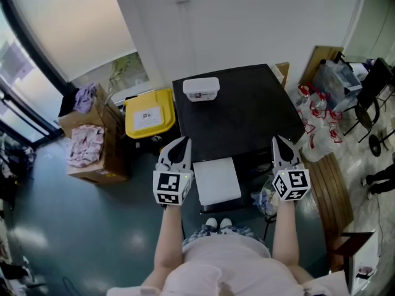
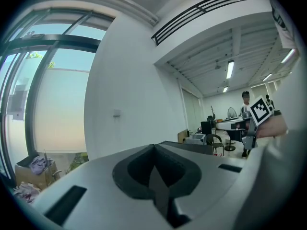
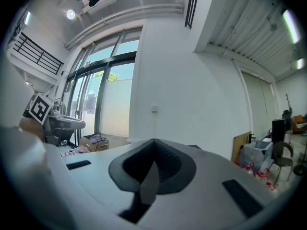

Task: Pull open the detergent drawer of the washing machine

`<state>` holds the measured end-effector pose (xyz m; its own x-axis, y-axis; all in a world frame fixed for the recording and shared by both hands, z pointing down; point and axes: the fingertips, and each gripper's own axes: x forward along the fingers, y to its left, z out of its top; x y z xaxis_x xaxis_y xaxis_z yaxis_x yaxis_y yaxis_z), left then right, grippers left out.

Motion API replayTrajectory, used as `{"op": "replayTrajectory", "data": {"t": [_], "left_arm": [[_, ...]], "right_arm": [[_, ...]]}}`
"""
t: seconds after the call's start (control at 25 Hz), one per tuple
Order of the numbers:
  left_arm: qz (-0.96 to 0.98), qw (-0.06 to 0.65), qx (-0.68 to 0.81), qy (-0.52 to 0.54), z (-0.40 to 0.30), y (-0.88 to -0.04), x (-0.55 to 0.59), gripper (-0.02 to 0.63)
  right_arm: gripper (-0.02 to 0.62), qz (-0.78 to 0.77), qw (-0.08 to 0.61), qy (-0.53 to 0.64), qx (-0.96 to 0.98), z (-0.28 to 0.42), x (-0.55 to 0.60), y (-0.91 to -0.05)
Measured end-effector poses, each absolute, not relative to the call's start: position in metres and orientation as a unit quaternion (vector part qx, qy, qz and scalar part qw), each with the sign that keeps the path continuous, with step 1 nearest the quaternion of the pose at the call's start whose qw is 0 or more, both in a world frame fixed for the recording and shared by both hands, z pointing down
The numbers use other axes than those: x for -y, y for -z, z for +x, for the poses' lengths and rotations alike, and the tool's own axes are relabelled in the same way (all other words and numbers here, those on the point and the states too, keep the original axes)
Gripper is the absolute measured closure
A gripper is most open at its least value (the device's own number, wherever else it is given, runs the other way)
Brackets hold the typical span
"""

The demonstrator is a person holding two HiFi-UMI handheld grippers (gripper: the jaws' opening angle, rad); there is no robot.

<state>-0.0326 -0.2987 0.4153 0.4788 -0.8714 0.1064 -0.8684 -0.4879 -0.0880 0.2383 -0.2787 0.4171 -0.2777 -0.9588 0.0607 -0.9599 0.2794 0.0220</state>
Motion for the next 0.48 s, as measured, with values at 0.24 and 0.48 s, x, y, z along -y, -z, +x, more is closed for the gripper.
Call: {"op": "replayTrajectory", "data": {"t": [0.24, 0.48], "left_arm": [[-0.859, 0.011, -0.507, 0.070, -0.0333, -0.4158, 0.2981, 0.580], [-0.858, 0.011, -0.508, 0.071, -0.0323, -0.4166, 0.2998, 0.580]], "right_arm": [[0.581, 0.600, 0.031, -0.011, 0.799, 0.2388, 0.2798, -0.4175], [0.581, 0.598, 0.032, -0.010, 0.801, 0.2389, 0.2812, -0.4194]]}}
